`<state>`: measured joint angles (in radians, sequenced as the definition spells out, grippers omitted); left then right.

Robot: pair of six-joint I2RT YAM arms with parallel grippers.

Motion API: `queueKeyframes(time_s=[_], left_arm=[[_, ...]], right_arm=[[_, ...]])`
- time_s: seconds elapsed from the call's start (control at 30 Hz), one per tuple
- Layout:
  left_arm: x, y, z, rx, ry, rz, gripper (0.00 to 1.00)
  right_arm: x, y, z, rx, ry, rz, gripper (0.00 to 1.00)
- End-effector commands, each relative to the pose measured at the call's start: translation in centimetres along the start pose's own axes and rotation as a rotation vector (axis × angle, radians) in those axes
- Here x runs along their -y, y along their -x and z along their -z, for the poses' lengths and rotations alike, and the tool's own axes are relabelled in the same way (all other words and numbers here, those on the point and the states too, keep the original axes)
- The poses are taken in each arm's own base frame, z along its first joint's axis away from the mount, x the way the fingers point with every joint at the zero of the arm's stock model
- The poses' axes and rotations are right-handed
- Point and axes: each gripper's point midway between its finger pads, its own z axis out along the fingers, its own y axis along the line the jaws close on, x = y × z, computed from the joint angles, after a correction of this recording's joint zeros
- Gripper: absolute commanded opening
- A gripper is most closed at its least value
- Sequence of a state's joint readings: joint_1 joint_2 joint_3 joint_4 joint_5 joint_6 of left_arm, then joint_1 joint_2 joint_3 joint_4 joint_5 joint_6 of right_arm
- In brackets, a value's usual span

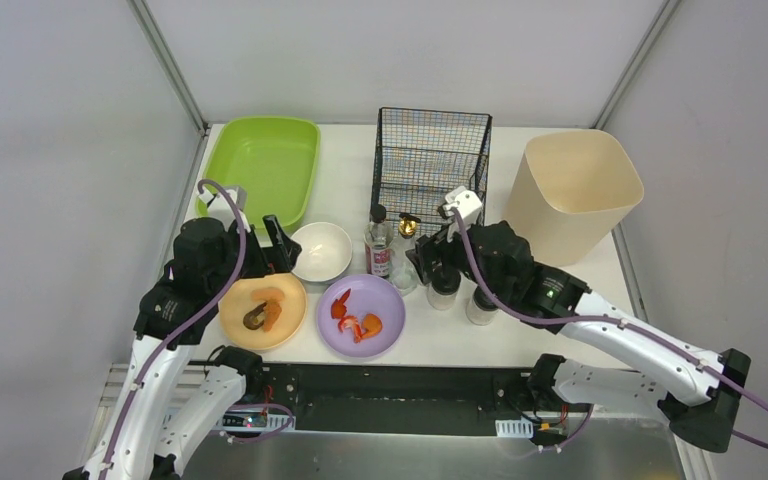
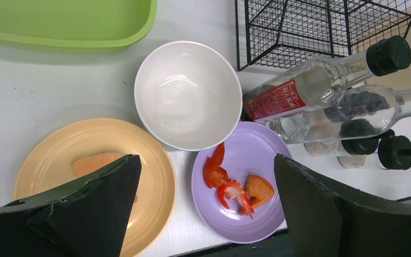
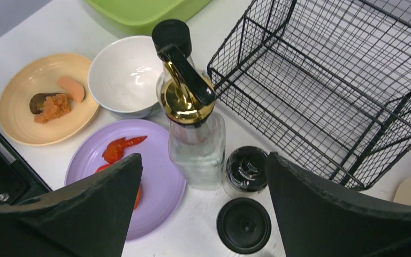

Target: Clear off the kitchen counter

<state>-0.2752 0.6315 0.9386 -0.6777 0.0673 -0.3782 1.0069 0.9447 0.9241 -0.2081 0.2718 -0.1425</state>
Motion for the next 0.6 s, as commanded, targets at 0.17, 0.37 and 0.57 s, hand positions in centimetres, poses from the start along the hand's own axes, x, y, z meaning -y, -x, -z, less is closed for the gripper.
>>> queueKeyframes(time_s=[0.17, 0.37, 0.57], left_arm=[[0.2, 0.2, -0.1, 0.019, -0.017, -0.015, 1.0], [0.3, 0.3, -0.1, 0.023, -0.02, -0.018, 1.0], [0.1, 0.0, -0.2, 0.015, -0.015, -0.022, 1.0]], right_arm=[[-1.1, 3.1, -2.7, 0.155, 0.02, -0.015, 0.88], [-1.2, 3.0, -4.0, 0.177, 0.005, -0.022, 0.83], [-0.6, 2.6, -5.1, 0.191, -0.042, -0.033, 0.75]])
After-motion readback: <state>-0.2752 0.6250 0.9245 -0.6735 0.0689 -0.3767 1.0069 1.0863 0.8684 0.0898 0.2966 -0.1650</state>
